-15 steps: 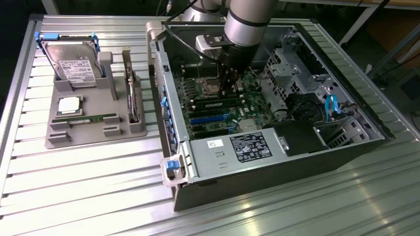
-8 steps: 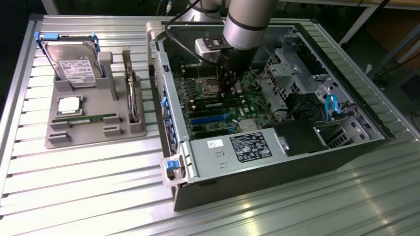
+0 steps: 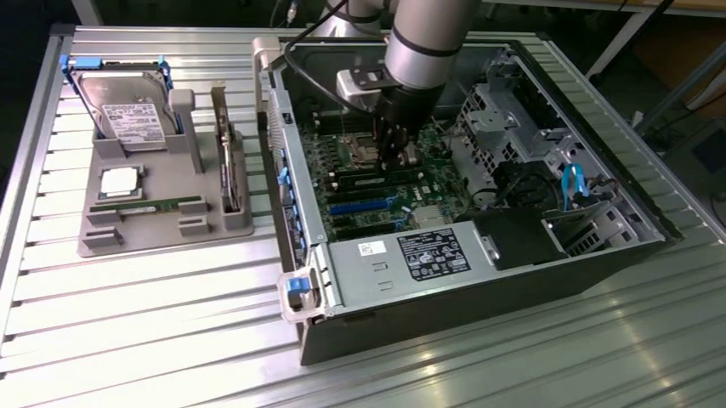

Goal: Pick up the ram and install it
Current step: 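Press down the ram until it locks into place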

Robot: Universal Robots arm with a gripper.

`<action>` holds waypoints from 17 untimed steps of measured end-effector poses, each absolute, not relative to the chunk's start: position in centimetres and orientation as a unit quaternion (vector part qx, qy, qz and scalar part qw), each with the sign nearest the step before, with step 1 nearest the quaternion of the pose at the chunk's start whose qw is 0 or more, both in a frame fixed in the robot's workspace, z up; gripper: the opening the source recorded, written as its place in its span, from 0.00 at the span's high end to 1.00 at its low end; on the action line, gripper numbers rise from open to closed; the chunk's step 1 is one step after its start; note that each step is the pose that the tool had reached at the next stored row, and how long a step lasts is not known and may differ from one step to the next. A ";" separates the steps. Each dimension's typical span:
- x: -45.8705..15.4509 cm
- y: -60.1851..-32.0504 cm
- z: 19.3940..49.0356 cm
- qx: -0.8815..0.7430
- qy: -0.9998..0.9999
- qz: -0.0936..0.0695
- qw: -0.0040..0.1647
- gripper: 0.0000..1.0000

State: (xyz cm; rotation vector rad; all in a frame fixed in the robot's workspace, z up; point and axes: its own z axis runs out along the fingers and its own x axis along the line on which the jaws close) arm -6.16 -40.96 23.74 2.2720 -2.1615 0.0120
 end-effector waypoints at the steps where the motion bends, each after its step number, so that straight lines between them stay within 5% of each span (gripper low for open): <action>1: -6.2 -41.0 23.7 0.724 -0.689 0.004 0.003 0.89; 5: -6.2 -41.0 23.2 0.725 -0.689 0.004 0.003 0.89; 10: -6.0 -41.1 25.5 0.722 -0.691 -0.018 0.024 0.89; 17: -6.0 -41.1 25.4 0.722 -0.691 -0.019 0.024 0.89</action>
